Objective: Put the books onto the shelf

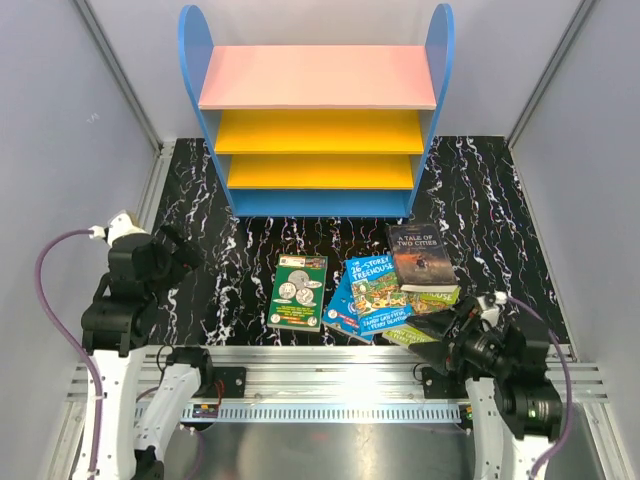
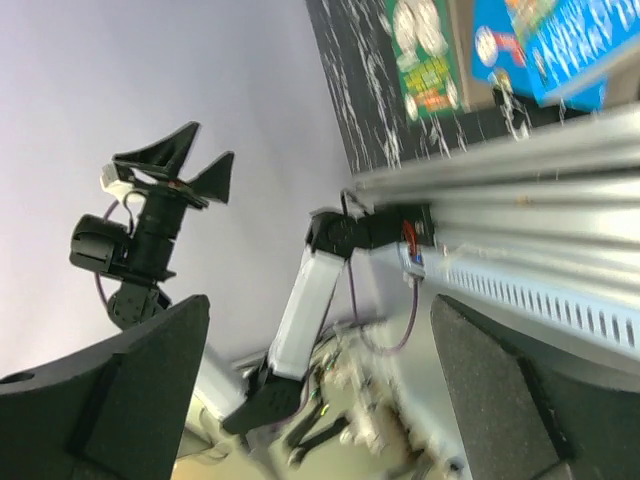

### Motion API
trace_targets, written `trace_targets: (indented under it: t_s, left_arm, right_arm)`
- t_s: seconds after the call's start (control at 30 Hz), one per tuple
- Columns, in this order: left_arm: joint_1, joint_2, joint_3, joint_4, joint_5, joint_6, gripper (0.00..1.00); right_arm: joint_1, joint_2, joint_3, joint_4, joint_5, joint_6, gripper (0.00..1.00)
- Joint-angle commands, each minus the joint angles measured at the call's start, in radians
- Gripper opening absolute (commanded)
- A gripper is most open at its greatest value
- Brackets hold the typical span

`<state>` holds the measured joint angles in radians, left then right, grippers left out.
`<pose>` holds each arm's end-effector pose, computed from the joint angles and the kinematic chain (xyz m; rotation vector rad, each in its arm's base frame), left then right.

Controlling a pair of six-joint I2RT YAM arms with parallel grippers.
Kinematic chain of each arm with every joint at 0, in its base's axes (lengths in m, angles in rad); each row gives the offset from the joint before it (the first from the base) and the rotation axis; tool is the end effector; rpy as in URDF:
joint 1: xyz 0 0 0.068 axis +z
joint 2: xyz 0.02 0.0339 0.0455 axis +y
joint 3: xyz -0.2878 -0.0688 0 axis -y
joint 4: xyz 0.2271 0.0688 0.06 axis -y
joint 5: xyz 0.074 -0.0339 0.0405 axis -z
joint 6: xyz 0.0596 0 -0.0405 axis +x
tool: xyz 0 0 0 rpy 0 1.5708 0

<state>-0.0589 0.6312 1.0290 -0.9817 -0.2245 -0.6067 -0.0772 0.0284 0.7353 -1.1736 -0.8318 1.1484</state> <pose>0.0846 0.0083 0.3538 -0.7031 2.0231 -0.1479 -0.0285 0.0464 0.2634 0.7529 2.0806 1.4820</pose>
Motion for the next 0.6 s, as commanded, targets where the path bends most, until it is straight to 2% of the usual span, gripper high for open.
trace_targets:
  t_s: [0.0, 0.07, 0.1, 0.17, 0.23, 0.33, 0.37, 0.57]
  left_arm:
    - [-0.001, 0.041, 0.032, -0.208, 0.127, -0.072, 0.99]
    - [-0.001, 0.038, 0.005, -0.186, 0.219, -0.074, 0.99]
    - [-0.001, 0.013, -0.009, -0.131, 0.317, -0.077, 0.99]
    - [-0.001, -0.014, -0.056, -0.071, 0.356, -0.076, 0.99]
    - [-0.001, -0.025, -0.07, -0.038, 0.34, -0.082, 0.99]
    - [-0.001, 0.015, -0.086, -0.046, 0.341, -0.058, 0.99]
    - [-0.002, 0.022, -0.095, -0.041, 0.346, -0.05, 0.99]
    - [-0.002, 0.025, -0.193, 0.066, 0.412, -0.021, 0.99]
  right_arm:
    - [0.004, 0.043, -0.158, -0.014, -0.193, 0.065, 1.0]
    - [0.004, 0.096, -0.137, -0.032, -0.16, -0.079, 1.0]
    - [0.004, 0.158, -0.055, -0.061, -0.108, -0.138, 1.0]
    - [0.004, 0.235, 0.033, -0.13, 0.048, -0.307, 1.0]
    - [0.005, 0.371, 0.116, -0.158, 0.117, -0.431, 1.0]
    - [0.011, 0.47, 0.174, -0.126, 0.184, -0.44, 1.0]
    - [0.011, 0.494, 0.193, -0.132, 0.257, -0.447, 1.0]
    - [0.017, 0.766, 0.28, -0.146, 0.434, -0.535, 1.0]
